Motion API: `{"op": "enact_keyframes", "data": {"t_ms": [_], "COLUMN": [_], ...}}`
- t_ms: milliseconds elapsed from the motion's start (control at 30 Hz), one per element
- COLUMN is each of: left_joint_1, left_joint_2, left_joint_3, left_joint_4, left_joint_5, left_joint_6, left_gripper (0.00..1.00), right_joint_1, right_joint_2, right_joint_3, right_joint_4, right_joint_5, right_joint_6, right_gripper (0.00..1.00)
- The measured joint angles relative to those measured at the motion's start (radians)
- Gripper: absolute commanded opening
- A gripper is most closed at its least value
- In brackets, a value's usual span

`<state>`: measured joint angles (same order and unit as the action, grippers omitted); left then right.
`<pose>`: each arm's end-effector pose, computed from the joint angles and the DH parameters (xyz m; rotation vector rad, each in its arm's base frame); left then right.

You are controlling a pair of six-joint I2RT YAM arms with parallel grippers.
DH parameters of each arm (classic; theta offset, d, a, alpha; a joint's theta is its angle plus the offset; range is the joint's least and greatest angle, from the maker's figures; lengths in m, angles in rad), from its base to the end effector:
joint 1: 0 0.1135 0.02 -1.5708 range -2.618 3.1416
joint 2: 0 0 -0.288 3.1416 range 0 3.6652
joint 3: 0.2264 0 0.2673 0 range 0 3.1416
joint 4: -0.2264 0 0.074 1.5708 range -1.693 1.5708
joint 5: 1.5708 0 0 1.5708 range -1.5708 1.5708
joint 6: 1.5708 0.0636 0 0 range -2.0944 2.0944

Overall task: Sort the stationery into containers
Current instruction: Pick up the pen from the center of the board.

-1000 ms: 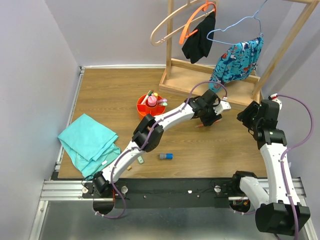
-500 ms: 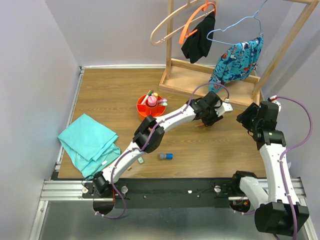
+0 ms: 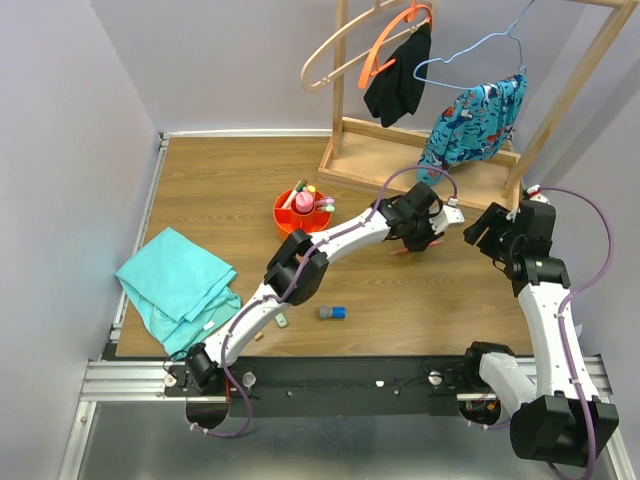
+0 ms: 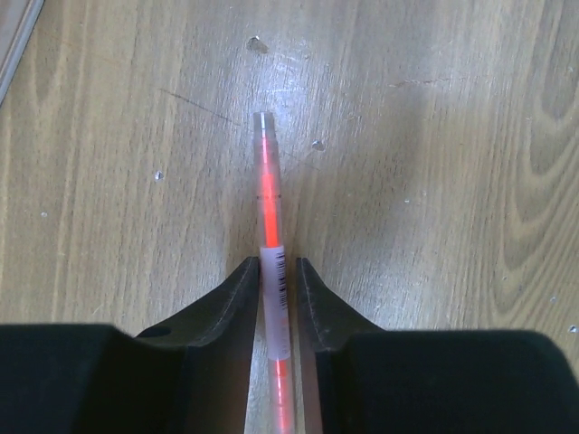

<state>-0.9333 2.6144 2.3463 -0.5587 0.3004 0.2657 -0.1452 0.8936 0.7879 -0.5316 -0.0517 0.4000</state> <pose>0.3582 -0.5152 0.1481 1.5034 1.9432 -0.6642 0.2136 -0.0279 0.2883 0.5683 2.1401 0.1985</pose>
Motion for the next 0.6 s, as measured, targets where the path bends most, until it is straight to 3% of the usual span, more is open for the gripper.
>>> {"op": "enact_keyframes", "data": {"t_ms": [333, 467, 600], "left_joint_1": [0.016, 0.053, 0.13], "left_joint_2": [-0.011, -0.123, -0.336], "left_joint_3": [-0.008, -0.146, -0.319], "left_joint_4": [-0.024, -0.05, -0.043], "left_joint_5": [0.076, 0.188, 0.32], "left_joint_6": [-0.018, -0.055, -0.073], "left_gripper": [0.17, 0.17, 0.17], "right_joint_1": [0.0, 0.0, 0.0], "right_joint_2": [0.004, 0.005, 0.019], "right_joint_3": [0.001, 0.02, 0.052], "right_joint_4": [0.012, 0.008, 0.008], "right_joint_5": [-0.019, -0.018, -0.018], "right_joint_6": [-0.006, -0.022, -0.043], "right_gripper": [0.71, 0.71, 0.71]}}
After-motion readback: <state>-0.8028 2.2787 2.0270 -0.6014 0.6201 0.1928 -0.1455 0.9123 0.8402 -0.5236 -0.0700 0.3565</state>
